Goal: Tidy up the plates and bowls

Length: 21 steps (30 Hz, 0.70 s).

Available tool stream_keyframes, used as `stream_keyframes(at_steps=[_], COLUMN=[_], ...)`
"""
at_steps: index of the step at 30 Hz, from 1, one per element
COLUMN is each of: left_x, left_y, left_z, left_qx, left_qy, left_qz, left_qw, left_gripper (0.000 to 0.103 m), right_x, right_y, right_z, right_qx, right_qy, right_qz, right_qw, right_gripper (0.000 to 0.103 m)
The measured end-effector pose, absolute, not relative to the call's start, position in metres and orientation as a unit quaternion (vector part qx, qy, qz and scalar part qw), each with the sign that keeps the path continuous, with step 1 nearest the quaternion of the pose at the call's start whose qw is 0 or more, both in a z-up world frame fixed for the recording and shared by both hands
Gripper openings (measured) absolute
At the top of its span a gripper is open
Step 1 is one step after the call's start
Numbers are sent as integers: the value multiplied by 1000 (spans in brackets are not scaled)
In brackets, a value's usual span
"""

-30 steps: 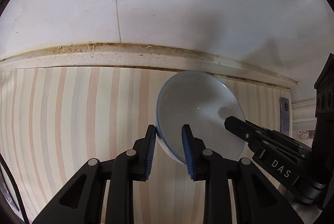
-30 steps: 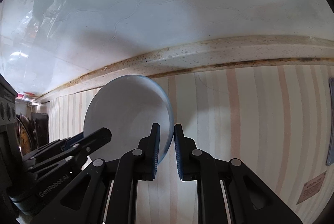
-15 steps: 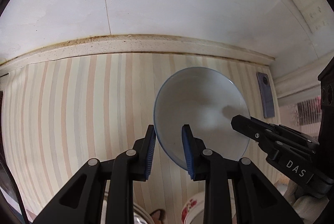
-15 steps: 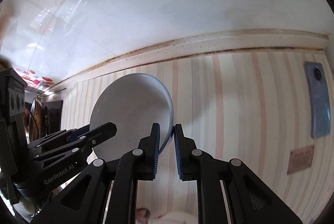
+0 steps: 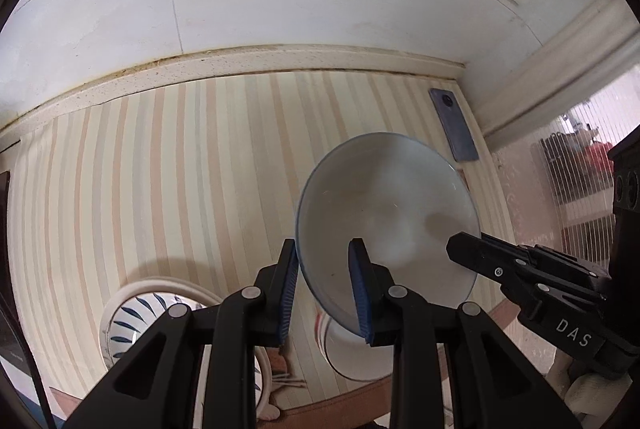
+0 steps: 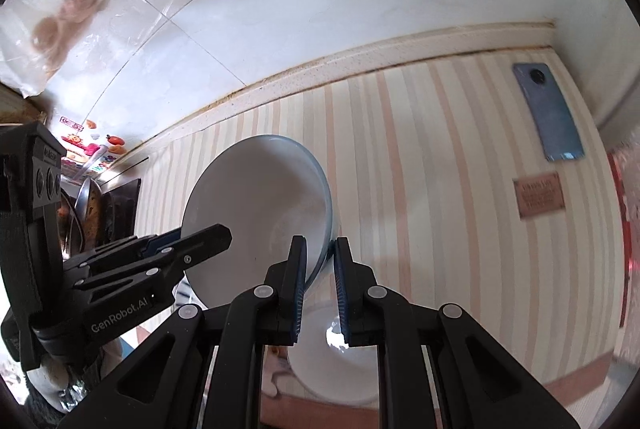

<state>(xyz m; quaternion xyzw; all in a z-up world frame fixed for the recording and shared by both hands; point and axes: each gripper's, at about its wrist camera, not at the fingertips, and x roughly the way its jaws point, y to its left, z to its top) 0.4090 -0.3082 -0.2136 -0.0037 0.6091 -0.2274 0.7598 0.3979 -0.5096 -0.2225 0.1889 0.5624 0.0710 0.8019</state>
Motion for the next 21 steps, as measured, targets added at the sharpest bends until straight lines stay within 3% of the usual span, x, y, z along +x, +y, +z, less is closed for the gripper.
stream_keyframes(at_steps=[9,21], left_x=[368,347], left_y=[-324,-328], left_z=[-225,-259], left_qx=[19,37], left_qy=[620,641], left_qz=[-248,-242], left_qw=[744,728], left_gripper=[23,23], right_x=[333,298], right_y=[-529,-534], right_z=[-226,-272], right_qx=[218,241], right_qy=[559,580], right_qz=[47,37], right_qw=[798,777], right_gripper=[16,15])
